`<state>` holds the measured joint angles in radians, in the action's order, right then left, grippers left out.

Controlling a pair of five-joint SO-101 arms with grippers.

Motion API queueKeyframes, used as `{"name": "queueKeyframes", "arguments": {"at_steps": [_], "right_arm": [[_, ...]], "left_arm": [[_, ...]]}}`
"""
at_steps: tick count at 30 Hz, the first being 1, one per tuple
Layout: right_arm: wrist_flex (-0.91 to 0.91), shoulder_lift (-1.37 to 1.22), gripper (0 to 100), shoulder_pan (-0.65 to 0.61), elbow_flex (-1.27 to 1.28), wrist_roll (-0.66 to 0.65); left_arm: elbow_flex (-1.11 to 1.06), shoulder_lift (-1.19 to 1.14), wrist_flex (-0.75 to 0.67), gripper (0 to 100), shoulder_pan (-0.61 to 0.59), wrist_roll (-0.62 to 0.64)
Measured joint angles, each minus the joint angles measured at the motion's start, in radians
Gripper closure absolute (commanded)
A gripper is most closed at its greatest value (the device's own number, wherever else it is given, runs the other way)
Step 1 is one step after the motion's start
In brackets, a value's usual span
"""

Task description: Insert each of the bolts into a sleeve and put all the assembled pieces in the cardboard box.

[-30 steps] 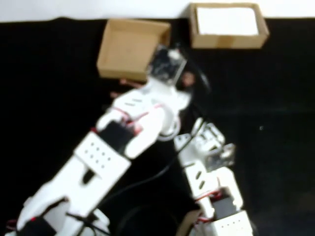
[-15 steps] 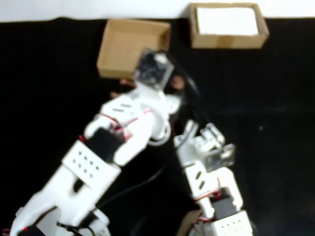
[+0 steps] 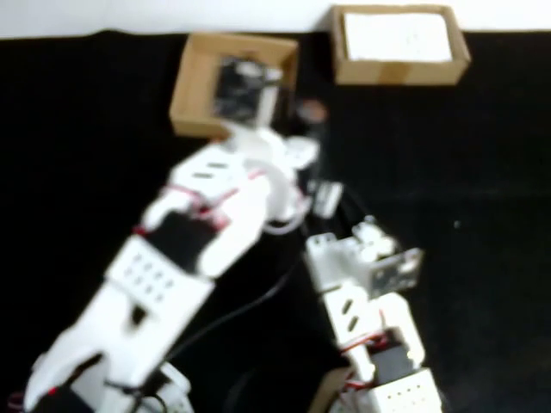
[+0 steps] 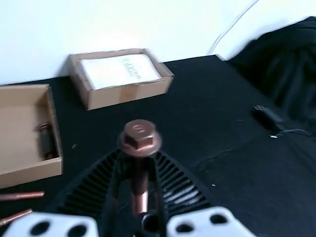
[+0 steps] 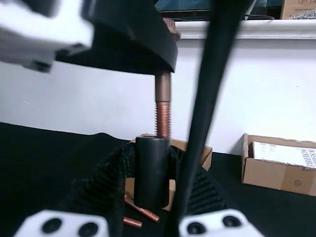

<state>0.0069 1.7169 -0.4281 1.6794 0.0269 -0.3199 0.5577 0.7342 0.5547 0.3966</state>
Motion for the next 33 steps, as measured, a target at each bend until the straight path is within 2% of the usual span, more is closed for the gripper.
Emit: {"name": "queueKeyframes", "arguments": {"at_steps": [4, 14, 20, 27, 33], "right_arm": [[0.0, 0.0, 99.2, 0.0, 0.0, 0.006], [0.0, 0.0, 99.2, 0.0, 0.0, 0.008], [0.0, 0.0, 99.2, 0.0, 0.0, 0.008], [0.0, 0.0, 99.2, 0.0, 0.0, 0.008], [0.0, 0.0, 99.2, 0.0, 0.0, 0.008]], "left_arm": [[0.078, -0.037, 0.031, 99, -0.005, 0.032], [0.275, -0.048, 0.265, 99, 0.005, 0.038], [0.269, -0.049, 0.276, 99, 0.006, 0.038], [0.265, -0.052, 0.276, 99, 0.098, 0.038], [0.265, -0.098, 0.276, 99, 0.084, 0.015]]}}
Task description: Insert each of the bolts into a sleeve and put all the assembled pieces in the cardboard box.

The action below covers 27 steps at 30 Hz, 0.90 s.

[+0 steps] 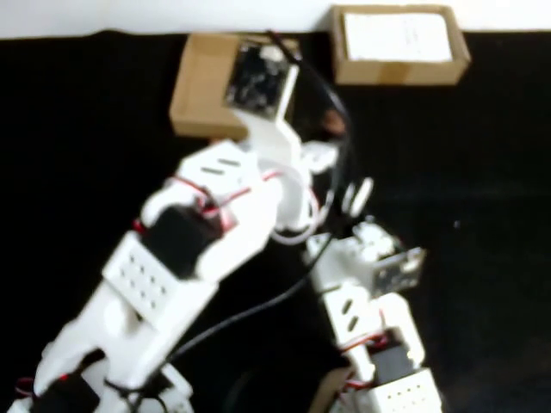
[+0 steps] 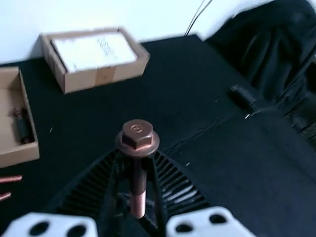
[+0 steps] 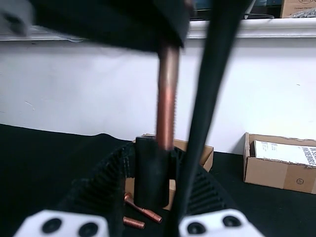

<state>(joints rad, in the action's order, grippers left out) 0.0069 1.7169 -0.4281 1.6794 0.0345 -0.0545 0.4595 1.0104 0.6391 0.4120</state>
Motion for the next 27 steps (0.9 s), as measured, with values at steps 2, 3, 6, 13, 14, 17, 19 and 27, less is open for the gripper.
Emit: {"name": "queueKeyframes", "arguments": {"at_steps": [2, 3, 6, 13, 14, 17, 19, 27], "right_arm": [[0.0, 0.0, 99.2, -0.002, 0.0, 0.0], [0.0, 0.0, 99.2, -0.002, 0.0, 0.0], [0.002, 0.0, 99.2, -0.002, 0.0, 0.0], [0.002, 0.0, 99.2, -0.002, 0.0, -0.002], [0.002, 0.0, 99.2, -0.002, 0.0, -0.002], [0.002, 0.0, 99.2, -0.002, 0.0, -0.002], [0.002, 0.0, 99.2, -0.002, 0.0, -0.002], [0.002, 0.0, 99.2, -0.002, 0.0, -0.002]], "left_arm": [[0.0, -0.014, 0.0, 99, -0.015, -0.003], [0.0, -0.015, 0.0, 99, -0.021, -0.003], [0.0, -0.017, -0.003, 99, -0.026, -0.003], [0.014, -0.021, -0.025, 99, -0.032, -0.003], [0.015, -0.021, -0.025, 99, -0.032, -0.003], [0.015, -0.021, -0.025, 99, -0.034, -0.003], [0.015, -0.021, -0.025, 99, -0.034, -0.003], [0.035, -0.021, -0.025, 99, -0.035, -0.014]]}}
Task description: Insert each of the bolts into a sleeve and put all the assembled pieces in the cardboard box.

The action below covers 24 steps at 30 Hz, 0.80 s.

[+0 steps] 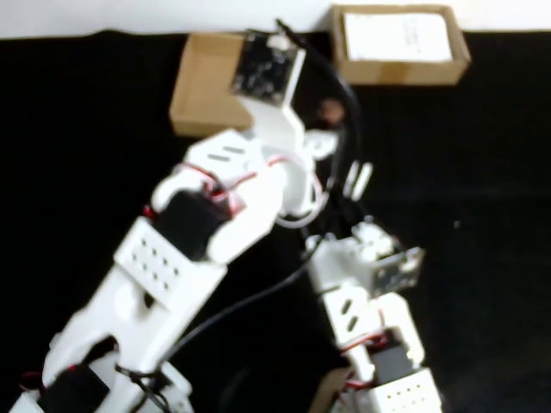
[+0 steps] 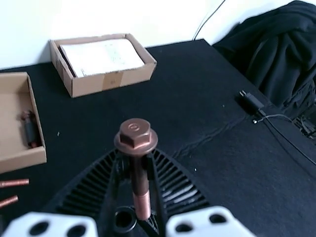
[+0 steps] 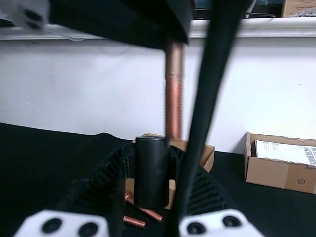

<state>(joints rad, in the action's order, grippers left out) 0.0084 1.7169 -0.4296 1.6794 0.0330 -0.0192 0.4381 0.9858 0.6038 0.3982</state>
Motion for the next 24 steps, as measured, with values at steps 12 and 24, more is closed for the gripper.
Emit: {"name": "queueKeyframes", "arguments": {"at_steps": [12, 24], "right_arm": [[0.0, 0.0, 99.2, 0.0, 0.0, 0.0], [-0.002, 0.0, 99.2, 0.0, 0.0, 0.0]], "left_arm": [[-0.009, 0.018, 0.0, 99, 0.003, -0.06], [-0.078, 0.035, 0.0, 99, -0.015, -0.06]]}}
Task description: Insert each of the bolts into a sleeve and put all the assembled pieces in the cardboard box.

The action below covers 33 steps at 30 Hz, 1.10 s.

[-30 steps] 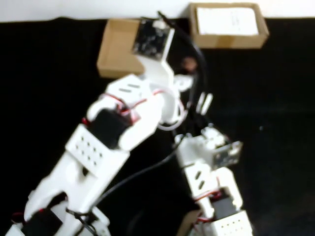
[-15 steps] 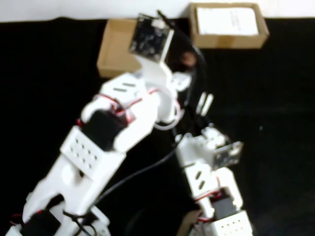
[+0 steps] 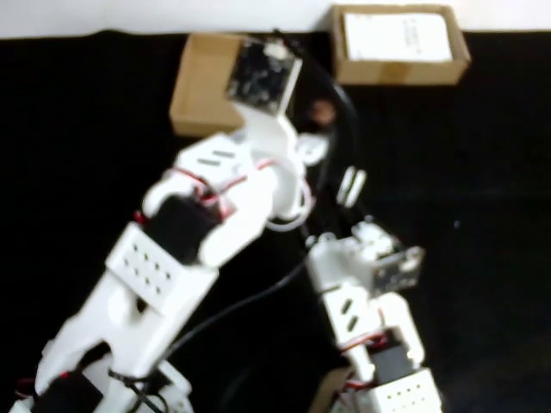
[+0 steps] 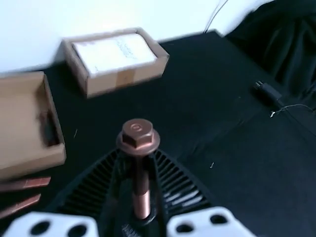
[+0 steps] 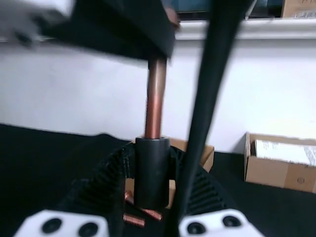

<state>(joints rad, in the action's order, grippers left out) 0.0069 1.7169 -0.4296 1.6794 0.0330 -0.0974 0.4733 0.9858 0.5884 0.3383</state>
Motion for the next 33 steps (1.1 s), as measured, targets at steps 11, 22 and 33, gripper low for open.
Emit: {"name": "queueKeyframes", "arguments": {"at_steps": [11, 22, 33], "right_arm": [[0.002, -0.002, 99.2, 0.0, 0.0, 0.0], [0.003, -0.003, 99.2, -0.002, 0.0, 0.0], [0.002, -0.002, 99.2, 0.0, 0.0, 0.0]], "left_arm": [[-0.054, 0.0, 0.0, 99, 0.009, 0.0], [-0.133, 0.006, 0.101, 86, 0.014, -0.071], [0.058, 0.014, 0.419, 80, 0.011, -0.08]]}}
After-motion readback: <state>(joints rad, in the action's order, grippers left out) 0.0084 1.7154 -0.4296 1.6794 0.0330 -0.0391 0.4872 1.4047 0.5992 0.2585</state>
